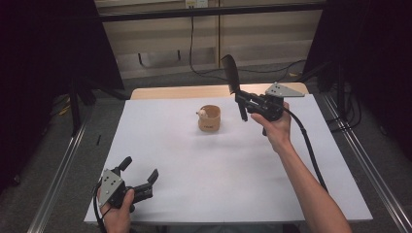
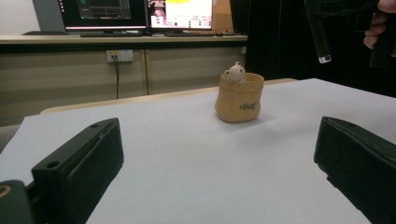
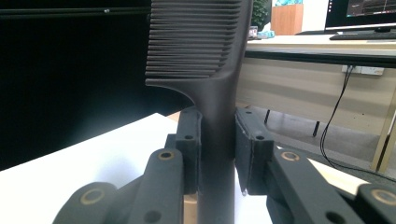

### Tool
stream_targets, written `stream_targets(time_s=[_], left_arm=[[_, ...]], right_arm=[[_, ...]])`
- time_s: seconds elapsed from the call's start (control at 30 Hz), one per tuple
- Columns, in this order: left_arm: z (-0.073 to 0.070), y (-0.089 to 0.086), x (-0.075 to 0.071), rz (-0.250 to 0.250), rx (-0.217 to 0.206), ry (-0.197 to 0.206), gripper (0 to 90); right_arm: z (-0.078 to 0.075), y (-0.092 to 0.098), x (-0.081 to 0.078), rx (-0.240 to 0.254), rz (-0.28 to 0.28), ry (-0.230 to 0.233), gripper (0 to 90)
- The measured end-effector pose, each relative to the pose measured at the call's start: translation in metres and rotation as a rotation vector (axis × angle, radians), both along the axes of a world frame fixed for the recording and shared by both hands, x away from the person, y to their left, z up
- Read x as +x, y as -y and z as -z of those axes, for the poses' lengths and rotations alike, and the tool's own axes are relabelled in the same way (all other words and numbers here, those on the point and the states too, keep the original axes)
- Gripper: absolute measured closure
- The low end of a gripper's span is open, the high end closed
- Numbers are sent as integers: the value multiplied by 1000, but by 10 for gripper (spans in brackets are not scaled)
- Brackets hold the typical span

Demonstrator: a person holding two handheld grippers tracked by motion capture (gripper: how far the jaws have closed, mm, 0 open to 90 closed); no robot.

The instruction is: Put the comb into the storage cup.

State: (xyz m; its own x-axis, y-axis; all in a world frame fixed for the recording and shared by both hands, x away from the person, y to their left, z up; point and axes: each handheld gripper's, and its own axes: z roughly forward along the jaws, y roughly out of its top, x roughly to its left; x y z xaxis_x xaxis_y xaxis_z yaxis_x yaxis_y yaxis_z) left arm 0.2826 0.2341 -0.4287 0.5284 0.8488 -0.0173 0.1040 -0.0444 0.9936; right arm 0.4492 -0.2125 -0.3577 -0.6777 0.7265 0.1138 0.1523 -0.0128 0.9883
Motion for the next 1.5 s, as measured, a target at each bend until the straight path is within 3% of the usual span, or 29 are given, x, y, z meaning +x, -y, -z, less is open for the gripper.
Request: stream_targets(time_s=[0.53,0.8,0.93,1.5], left_arm=[[0,-1,0,-6,-5,-1,15],[0,-1,0,-4,-8,-2,15],[0,-1,0,-4,0,-3,15],[1,-1,0,-2,-5,-5,15]], right_arm=[[-5,-34,16,-20,-55,7,730],[-6,-43,29,-17,-43,3,730],[-3,-46,35,9,-38,-5,730],[3,-62,60,2,-35,-13,730]])
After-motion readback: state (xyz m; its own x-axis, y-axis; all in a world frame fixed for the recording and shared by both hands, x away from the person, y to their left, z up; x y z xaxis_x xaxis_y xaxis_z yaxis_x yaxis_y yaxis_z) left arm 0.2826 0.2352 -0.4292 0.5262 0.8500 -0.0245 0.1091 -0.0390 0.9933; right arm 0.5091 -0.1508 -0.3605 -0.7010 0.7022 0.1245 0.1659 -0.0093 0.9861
